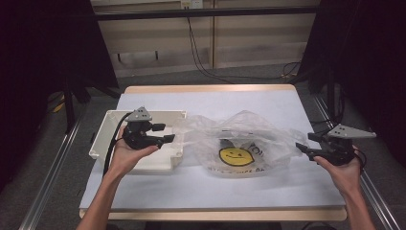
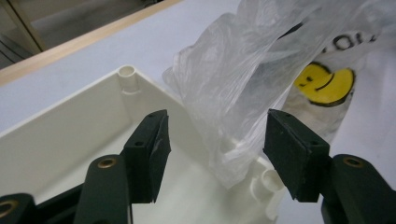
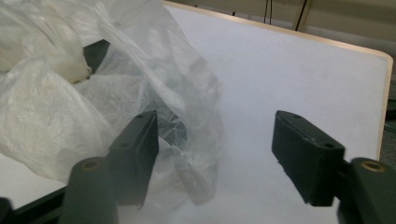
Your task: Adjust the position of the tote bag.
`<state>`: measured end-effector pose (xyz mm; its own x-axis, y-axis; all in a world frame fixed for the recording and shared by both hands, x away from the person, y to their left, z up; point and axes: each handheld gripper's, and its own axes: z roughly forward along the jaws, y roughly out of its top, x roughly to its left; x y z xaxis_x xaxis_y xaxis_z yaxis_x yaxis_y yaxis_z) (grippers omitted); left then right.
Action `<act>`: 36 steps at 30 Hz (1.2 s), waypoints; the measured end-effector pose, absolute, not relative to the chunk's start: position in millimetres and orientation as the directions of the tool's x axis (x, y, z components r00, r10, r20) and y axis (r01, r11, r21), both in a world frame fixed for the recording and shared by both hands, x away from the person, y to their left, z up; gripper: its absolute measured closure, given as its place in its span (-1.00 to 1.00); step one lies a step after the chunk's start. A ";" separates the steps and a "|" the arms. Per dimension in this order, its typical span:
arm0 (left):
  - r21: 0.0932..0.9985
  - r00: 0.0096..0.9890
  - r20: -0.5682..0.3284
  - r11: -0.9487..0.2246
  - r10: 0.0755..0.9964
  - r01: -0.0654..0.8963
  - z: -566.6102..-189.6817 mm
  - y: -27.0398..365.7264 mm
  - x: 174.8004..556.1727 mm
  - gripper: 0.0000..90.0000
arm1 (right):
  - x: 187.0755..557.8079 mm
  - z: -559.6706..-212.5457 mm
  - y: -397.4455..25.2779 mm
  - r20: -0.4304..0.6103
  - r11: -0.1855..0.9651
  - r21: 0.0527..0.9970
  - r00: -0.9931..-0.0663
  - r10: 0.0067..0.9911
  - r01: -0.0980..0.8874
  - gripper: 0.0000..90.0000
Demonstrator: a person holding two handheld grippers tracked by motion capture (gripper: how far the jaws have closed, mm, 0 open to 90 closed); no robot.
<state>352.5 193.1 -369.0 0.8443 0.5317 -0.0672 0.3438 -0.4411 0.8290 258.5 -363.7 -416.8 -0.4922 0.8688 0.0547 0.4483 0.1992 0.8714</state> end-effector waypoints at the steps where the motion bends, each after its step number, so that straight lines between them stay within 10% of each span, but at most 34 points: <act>1: 0.831 0.849 -0.059 -0.445 0.526 0.334 -367.7 191.2 350.6 -0.10 | 256.0 -414.4 -363.9 0.058 0.193 0.876 -0.495 0.867 0.441 -0.35; 14: 0.800 0.913 -0.025 -0.540 0.408 0.263 -367.8 138.5 347.9 0.54 | 255.6 -381.9 -350.8 0.043 0.190 0.908 -0.532 0.845 0.374 -0.31; 25: 0.731 0.953 0.029 -0.656 0.302 0.186 -365.3 91.9 353.4 1.00 | 278.1 -372.5 -306.0 0.007 0.340 0.873 -0.707 0.707 0.348 0.92; 36: 0.695 0.965 0.050 -0.703 0.259 0.153 -363.5 60.9 374.8 1.00 | 318.0 -387.0 -268.0 -0.058 0.520 0.772 -0.773 0.631 0.367 1.00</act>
